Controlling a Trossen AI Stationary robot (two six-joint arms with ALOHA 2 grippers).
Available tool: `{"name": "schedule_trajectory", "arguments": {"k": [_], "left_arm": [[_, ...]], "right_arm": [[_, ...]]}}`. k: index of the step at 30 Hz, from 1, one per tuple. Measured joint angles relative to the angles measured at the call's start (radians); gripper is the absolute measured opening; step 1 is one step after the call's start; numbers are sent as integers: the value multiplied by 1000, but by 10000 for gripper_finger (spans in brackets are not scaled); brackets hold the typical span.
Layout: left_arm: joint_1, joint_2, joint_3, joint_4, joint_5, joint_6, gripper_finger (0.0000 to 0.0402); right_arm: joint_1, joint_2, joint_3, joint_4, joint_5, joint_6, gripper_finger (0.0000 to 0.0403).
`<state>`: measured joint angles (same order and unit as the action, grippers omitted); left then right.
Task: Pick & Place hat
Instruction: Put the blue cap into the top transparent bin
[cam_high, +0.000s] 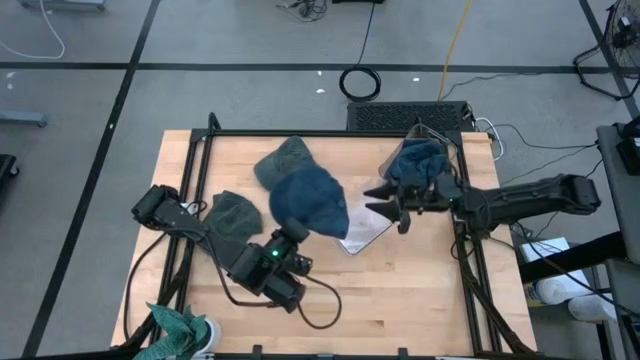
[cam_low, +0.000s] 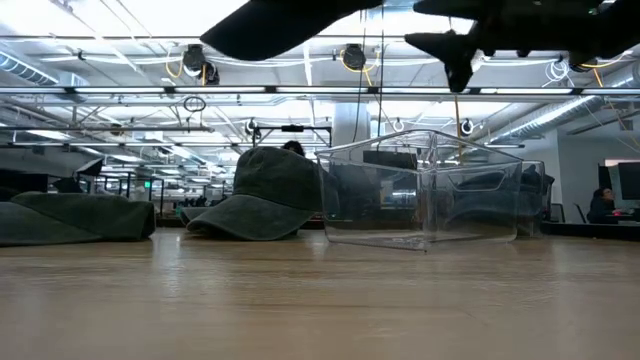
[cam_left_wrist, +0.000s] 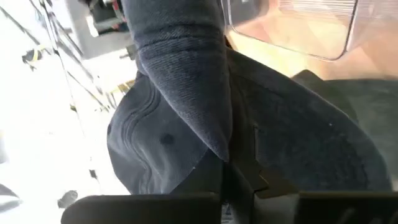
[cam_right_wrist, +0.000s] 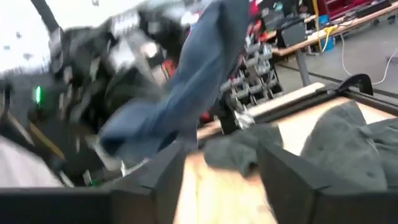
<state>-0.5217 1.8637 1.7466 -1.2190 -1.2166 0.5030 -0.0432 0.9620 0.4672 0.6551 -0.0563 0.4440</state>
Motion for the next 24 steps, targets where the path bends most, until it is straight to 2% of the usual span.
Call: {"name": "schedule_trajectory", "arguments": {"k": [3,7,19,24], "left_arm": [[-2,0,0,81,-4,118,4],[-3,0,0,125,-4,191,6],[35,0,0,122,17,209,5],[40,0,0,122,19,202,4]], "right_arm": [[-34,48,2,92,-11,102,233],[-78,91,26,119,-104,196,255],[-30,240,185,95,-133,168,245],[-27,280,199,93,-132,168,245]]}}
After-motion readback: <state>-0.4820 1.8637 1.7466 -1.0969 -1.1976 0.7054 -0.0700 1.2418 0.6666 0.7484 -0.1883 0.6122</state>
